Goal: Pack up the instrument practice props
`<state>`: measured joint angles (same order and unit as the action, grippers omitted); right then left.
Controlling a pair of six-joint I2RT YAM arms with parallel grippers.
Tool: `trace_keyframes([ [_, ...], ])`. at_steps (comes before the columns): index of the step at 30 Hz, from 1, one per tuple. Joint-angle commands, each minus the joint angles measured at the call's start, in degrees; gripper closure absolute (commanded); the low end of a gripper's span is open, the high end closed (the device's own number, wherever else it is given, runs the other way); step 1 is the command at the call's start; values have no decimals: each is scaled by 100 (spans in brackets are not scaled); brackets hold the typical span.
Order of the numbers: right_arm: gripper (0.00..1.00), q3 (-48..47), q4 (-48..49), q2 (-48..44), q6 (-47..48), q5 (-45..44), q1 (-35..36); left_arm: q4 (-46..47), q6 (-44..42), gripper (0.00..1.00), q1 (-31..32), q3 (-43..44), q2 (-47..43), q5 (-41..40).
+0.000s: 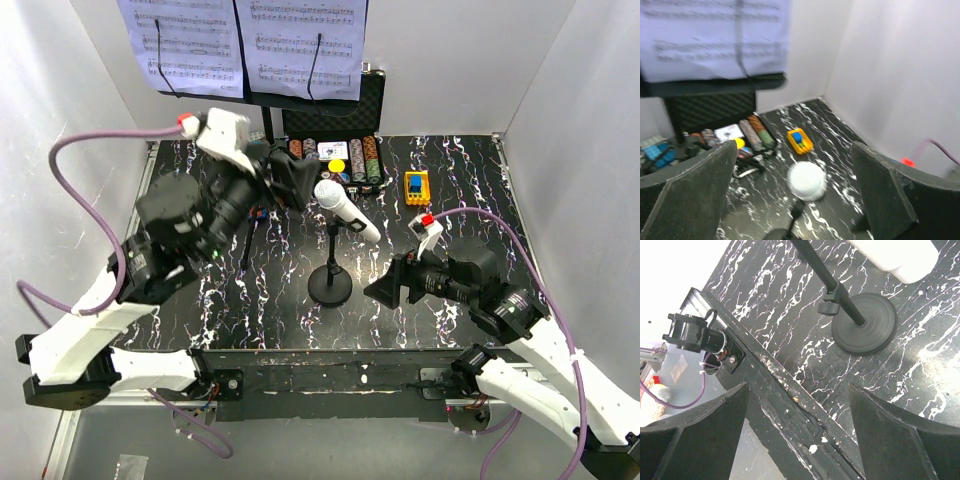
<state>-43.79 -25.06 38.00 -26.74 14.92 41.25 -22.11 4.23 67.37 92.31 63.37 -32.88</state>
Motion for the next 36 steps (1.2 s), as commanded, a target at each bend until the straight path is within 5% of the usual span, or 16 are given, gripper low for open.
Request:
trace_keyframes([
  [1, 12, -218, -87, -108, 116, -50, -21, -776, 482, 2, -1190, 743, 350, 1538],
  [9, 12, -341, -394, -337, 274, -156, -21, -971, 640, 4, -1841, 1264, 730, 2408],
  [18, 11, -226, -324, -416, 415, 257, -21, -260, 1203, 6, -2316, -1406, -1000, 3972],
  [23, 11, -218, -394, -486, 503, 292, -21, 102, 1221, 5, -2325, -2173, -1801, 4553],
  [27, 11, -156, -351, -495, 503, 354, -12, -145, 1141, 14, -2325, -2612, -1714, 5211],
  [36, 12, -60, -544, -697, 486, 249, -21, 2418, 1546, 19, -2404, -5018, -2031, 5907],
])
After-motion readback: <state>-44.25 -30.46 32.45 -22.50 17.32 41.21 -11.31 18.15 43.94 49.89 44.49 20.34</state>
